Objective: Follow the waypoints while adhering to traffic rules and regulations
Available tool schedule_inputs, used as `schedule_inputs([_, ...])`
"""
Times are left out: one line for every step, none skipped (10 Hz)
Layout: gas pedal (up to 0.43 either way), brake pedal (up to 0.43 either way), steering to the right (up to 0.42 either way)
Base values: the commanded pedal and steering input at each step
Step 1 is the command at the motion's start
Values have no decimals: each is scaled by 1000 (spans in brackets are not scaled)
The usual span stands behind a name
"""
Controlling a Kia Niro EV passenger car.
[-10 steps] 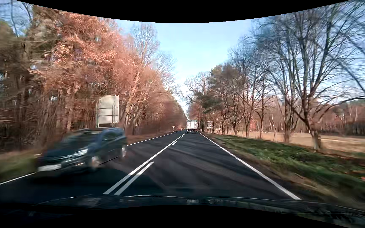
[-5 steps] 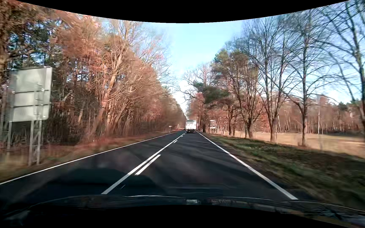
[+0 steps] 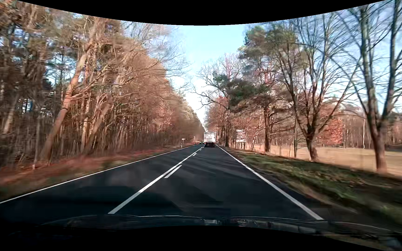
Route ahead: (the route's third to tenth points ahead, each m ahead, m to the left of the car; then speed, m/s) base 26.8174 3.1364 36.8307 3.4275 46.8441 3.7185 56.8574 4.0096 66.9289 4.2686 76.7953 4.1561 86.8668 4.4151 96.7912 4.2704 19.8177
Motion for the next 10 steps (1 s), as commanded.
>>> schedule_inputs([150,0,-1])
schedule_inputs([150,0,0])
schedule_inputs([150,0,-1])
schedule_inputs([150,0,-1])
schedule_inputs([150,0,-1])
schedule_inputs([150,0,-1])
schedule_inputs([150,0,-2])
schedule_inputs([150,0,-3])
schedule_inputs([150,0,-3])
schedule_inputs([150,0,-3])
